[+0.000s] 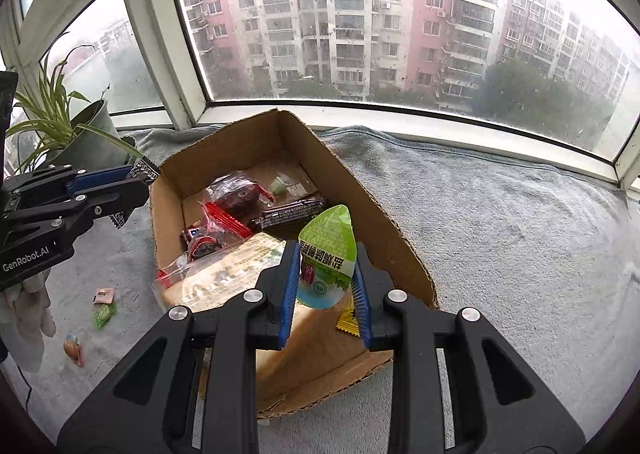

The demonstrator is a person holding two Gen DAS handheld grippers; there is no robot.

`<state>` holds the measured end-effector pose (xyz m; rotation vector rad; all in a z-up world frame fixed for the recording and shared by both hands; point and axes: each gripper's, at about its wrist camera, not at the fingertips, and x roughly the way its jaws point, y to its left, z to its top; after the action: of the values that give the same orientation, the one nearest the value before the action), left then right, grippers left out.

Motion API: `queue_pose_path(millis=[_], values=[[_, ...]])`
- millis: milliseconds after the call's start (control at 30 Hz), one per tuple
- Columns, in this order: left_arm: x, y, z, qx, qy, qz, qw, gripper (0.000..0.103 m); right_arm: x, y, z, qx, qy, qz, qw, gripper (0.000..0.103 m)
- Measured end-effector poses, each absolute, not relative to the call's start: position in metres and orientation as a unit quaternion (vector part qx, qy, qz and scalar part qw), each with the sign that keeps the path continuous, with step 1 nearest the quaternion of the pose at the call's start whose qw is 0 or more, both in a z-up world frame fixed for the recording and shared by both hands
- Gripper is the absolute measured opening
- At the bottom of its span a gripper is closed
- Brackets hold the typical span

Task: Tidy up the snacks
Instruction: 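Open both tools to drop the green pack and black packet into the box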

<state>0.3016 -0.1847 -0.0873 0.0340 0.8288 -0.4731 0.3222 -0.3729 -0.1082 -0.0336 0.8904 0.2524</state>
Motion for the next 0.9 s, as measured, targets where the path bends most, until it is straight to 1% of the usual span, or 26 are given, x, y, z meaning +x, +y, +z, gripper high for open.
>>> queue_pose_path(millis=[400,467,533,900], values=[[0.312,-0.196,-0.105,0.016,0.413,-0.229,0.881,0.022,0.331,-0.368,-0.120,-0.023,0.439,0.125,0.889,0.026],[0.311,-0.197,-0.104,0.016,0.415,-0.229,0.880,0.022,0.330,-0.366,-0.119,-0.030,0.436,0.120,0.891,0.031],[0.311,-0.197,-0.104,0.016,0.417,-0.229,0.879,0.027,0.328,-0.365,-0.117,-0.032,0.429,0.115,0.895,0.054],[0.308,-0.195,-0.094,0.016,0.410,-0.225,0.884,0.028,0.317,-0.367,-0.100,-0.036,0.417,0.105,0.902,0.055]])
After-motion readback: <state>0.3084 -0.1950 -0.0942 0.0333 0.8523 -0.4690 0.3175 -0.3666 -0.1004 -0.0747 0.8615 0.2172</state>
